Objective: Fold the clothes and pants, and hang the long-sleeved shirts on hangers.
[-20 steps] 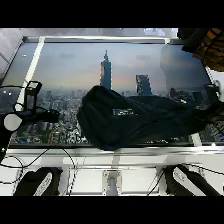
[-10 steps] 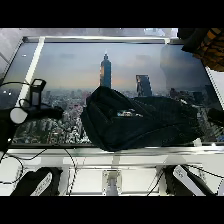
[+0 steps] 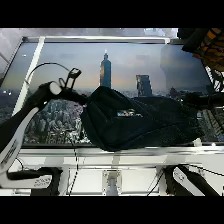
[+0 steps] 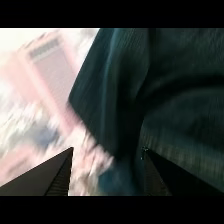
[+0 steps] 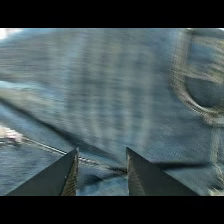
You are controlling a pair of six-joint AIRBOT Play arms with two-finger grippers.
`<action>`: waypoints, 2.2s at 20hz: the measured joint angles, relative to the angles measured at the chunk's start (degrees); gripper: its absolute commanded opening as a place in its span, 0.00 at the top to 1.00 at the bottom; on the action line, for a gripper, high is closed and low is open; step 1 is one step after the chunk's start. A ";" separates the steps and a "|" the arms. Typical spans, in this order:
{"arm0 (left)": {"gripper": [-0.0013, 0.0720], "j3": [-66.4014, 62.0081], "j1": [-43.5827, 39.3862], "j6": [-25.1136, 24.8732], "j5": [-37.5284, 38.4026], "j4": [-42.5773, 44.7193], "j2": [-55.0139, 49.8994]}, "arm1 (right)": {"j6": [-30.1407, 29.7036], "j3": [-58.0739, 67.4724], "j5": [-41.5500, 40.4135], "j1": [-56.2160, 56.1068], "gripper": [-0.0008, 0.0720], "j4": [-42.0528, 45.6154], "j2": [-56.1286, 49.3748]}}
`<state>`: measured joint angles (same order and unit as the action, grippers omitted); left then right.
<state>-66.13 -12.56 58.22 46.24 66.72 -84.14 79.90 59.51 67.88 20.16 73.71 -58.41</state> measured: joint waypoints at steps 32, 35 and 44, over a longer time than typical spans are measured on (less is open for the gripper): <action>0.96 -27.06 -0.96 2.80 26.12 50.21 10.67 | -0.07 0.00 -3.43 -2.62 0.52 0.07 -0.07; 0.96 -25.33 0.63 3.34 34.58 50.42 7.28 | -0.07 0.00 -4.33 -2.67 0.27 -0.02 -1.18; 0.49 -16.70 9.25 10.14 41.53 45.53 -1.01 | -3.04 1.77 -14.91 -6.19 0.26 -2.86 -16.44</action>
<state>-82.83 -3.31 68.36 87.77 112.25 -85.14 76.86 61.28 52.97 13.98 70.85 -74.85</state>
